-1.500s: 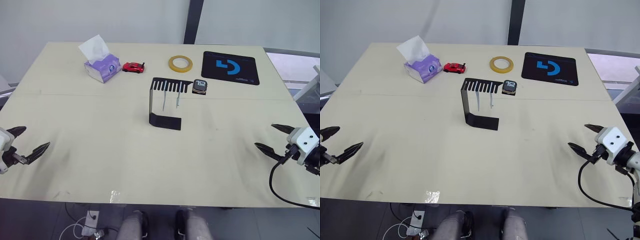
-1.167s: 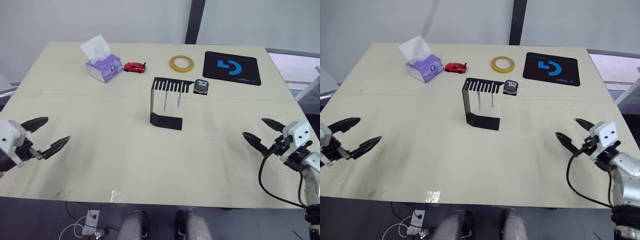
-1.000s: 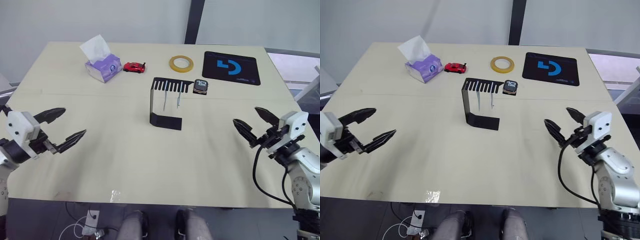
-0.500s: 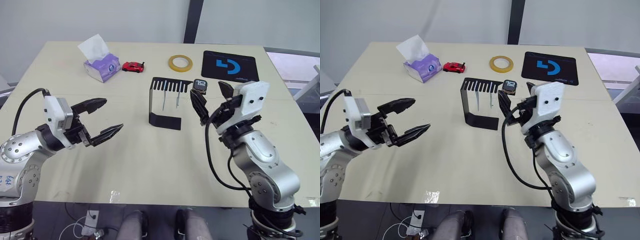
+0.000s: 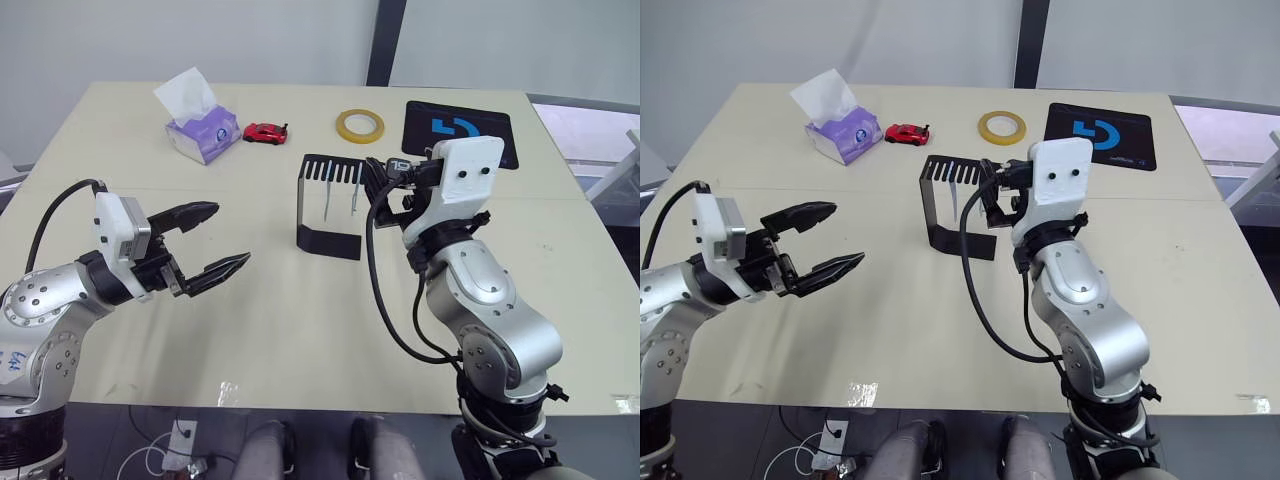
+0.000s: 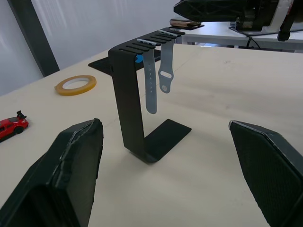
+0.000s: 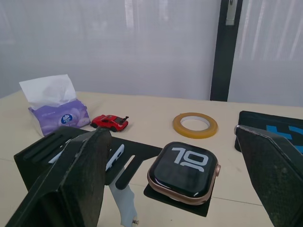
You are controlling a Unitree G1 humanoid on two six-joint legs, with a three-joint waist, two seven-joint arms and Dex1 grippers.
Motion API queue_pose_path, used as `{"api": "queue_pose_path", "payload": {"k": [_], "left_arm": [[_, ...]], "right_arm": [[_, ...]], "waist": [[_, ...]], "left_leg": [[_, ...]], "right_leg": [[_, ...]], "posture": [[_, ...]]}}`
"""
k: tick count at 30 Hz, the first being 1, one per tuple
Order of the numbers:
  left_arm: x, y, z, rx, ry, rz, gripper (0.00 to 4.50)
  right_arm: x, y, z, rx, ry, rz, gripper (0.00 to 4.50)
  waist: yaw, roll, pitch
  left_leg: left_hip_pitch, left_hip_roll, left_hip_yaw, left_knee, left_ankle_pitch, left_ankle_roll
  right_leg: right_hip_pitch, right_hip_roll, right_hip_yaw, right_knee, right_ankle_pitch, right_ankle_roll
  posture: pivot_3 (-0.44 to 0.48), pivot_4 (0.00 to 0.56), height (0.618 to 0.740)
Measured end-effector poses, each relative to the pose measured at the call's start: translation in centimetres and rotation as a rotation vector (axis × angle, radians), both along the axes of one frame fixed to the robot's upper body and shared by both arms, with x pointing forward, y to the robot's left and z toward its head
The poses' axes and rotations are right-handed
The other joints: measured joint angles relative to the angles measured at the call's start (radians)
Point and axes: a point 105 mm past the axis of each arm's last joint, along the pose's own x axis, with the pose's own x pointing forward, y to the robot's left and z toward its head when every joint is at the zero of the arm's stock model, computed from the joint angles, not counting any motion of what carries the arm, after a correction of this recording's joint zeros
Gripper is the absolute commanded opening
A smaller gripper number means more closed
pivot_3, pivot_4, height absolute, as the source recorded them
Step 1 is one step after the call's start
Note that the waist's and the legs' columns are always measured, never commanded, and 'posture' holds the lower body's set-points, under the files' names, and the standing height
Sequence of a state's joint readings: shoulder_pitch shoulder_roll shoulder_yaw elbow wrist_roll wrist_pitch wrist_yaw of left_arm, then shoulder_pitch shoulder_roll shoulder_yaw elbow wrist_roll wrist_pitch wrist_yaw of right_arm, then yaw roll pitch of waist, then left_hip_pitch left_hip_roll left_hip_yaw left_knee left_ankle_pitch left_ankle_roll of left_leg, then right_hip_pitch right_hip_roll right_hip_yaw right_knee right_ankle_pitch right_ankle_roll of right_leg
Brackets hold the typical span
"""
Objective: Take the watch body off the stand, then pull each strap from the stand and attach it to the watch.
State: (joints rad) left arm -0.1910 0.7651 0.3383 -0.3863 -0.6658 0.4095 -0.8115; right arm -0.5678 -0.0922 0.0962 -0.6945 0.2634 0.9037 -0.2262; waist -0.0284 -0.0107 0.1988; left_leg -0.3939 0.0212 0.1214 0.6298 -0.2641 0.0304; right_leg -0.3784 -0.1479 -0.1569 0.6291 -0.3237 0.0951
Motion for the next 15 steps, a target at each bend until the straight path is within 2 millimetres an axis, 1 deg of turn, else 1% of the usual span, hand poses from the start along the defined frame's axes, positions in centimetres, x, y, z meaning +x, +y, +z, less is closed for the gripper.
{"api": "queue_pose_path", "payload": {"k": [7,10,12,15], "left_arm": [[-0.60,-0.05,0.31,0.025,0.020,-0.014,4.50],[-0.74,0.21,0.43,0.028,0.033,-0.009,4.50],[-0.75,0.23,0.37,0.031,0.043,-0.009,4.50],[-0.83,0.23,0.32,0.036,0.057,-0.011,4.50]], "right_arm": [[0.76,0.35,-0.68,0.034,0.049,-0.074,4.44],[0.94,0.62,-0.91,0.045,0.062,-0.100,4.44],[0.95,0.87,-0.91,0.049,0.060,-0.103,4.44],[0.90,1.02,-0.80,0.045,0.048,-0.122,4.44]], "waist": [[-0.002,0.000,0.000],[-0.002,0.000,0.000],[-0.002,0.000,0.000],[-0.003,0.000,0.000]], "left_leg": [[-0.001,0.000,0.000,0.000,0.000,-0.001],[-0.006,0.000,0.000,0.000,0.001,-0.001],[-0.012,-0.001,0.001,0.001,0.002,-0.001],[-0.012,-0.001,0.001,0.001,0.003,-0.001]], "right_leg": [[-0.002,0.000,0.000,0.000,0.000,0.000],[-0.007,0.001,0.000,0.002,0.000,0.000],[-0.014,0.000,0.002,0.006,0.000,0.000],[-0.015,0.000,0.002,0.007,0.000,0.000]], "posture": [[0.000,0.150,0.740],[0.000,0.150,0.740],[0.000,0.150,0.740],[0.000,0.150,0.740]]}}
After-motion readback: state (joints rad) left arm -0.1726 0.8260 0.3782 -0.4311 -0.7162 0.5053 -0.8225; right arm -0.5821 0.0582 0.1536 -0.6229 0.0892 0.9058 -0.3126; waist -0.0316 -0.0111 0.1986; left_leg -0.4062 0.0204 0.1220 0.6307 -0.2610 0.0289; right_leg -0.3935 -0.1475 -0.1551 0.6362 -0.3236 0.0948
